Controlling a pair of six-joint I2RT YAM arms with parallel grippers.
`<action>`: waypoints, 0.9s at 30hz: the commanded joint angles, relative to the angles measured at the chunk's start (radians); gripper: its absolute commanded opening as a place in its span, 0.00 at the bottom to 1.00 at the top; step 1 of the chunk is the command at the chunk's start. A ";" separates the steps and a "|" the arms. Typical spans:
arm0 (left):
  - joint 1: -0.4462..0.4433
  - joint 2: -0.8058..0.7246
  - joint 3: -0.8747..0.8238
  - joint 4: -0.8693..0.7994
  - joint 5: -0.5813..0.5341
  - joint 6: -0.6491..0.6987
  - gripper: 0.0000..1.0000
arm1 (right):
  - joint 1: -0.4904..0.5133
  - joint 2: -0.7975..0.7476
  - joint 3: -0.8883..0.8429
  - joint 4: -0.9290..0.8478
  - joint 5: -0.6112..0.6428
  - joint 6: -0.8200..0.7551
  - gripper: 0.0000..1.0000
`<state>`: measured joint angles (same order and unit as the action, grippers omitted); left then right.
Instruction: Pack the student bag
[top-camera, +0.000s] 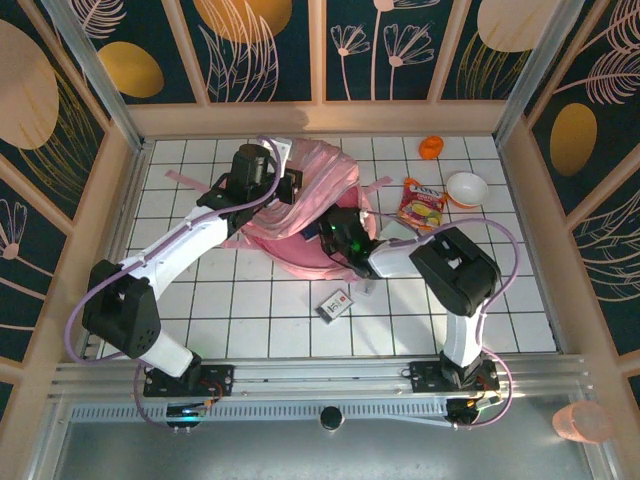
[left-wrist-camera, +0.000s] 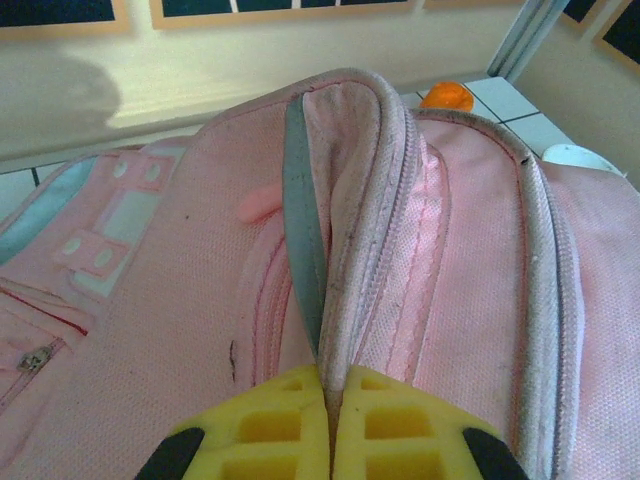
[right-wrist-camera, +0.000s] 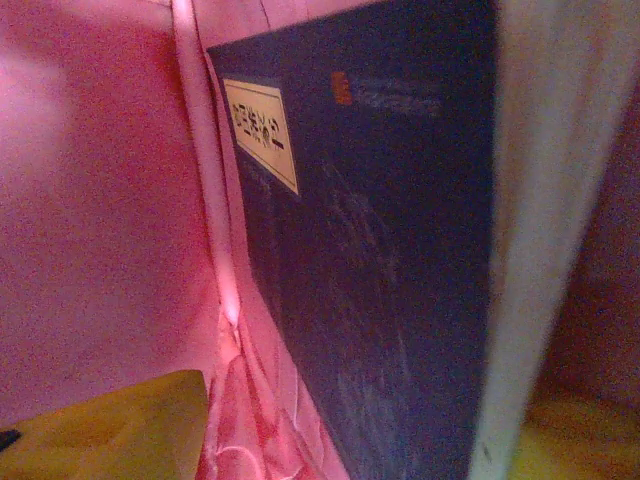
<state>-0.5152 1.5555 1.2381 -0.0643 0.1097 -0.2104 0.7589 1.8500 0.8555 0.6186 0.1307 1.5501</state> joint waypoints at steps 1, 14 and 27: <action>0.000 -0.031 0.020 0.092 -0.067 0.045 0.00 | -0.003 -0.101 -0.045 -0.081 0.010 -0.034 0.69; 0.001 -0.012 0.000 0.091 -0.095 0.082 0.00 | -0.016 -0.490 -0.141 -0.465 -0.007 -0.253 0.99; -0.003 0.101 -0.126 0.079 -0.025 0.304 0.00 | -0.199 -0.878 -0.109 -0.804 -0.060 -0.557 0.99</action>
<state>-0.5190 1.6211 1.1446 -0.0326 0.0753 -0.0036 0.5972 1.0245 0.7284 -0.0898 0.0792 1.0832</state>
